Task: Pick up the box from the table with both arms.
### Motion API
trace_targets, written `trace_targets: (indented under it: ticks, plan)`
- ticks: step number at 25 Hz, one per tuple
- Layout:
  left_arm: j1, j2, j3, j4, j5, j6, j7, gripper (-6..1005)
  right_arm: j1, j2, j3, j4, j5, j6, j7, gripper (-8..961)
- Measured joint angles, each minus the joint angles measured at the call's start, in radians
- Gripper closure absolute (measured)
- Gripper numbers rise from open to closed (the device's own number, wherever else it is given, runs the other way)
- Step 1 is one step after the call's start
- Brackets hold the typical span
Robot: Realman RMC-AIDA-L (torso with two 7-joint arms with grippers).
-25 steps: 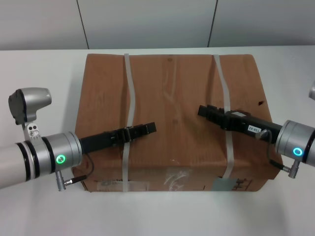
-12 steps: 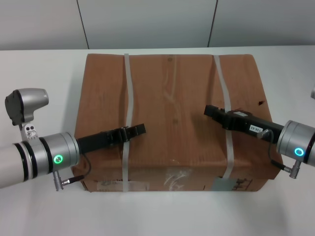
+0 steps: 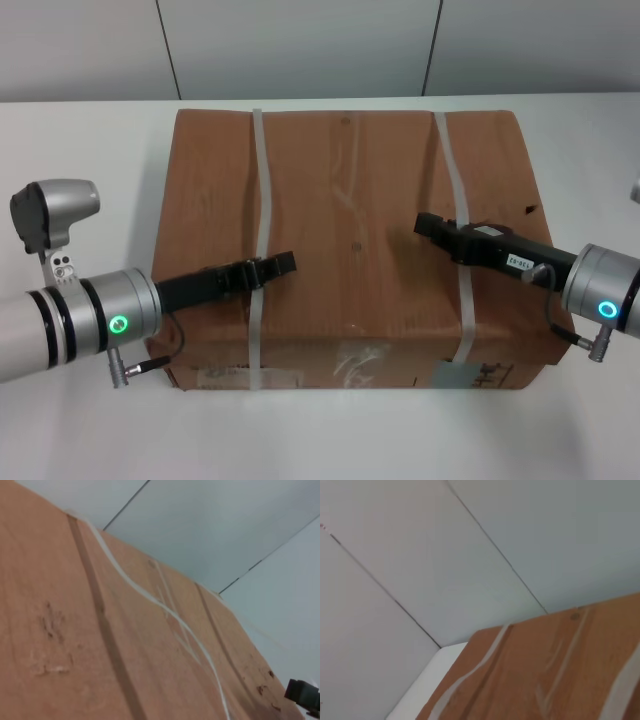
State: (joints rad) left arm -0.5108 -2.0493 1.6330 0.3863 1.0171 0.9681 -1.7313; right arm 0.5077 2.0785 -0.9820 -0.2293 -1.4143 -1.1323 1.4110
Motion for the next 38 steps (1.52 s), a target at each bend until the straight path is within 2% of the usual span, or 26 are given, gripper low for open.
trace_targets:
  ticks: [6,12,16,25,38]
  plan:
    - [0.005,0.000,-0.001,0.020,-0.002,0.008,0.016,912,0.001,0.000,0.000,-0.003,0.017,-0.006,-0.041,909]
    - [0.064,0.001,-0.004,0.134,-0.006,0.004,0.039,912,-0.006,0.000,0.000,-0.009,0.083,-0.042,-0.077,910]
    - [0.099,0.001,-0.004,0.205,-0.006,0.005,0.056,912,-0.025,0.000,-0.002,-0.058,0.106,-0.081,-0.097,909]
    - [0.143,0.003,-0.004,0.314,-0.006,0.008,0.056,913,-0.042,0.000,0.002,-0.101,0.113,-0.136,-0.115,906]
    - [0.186,0.004,-0.004,0.372,-0.031,0.036,0.056,909,-0.069,0.000,0.003,-0.113,0.155,-0.173,-0.128,909]
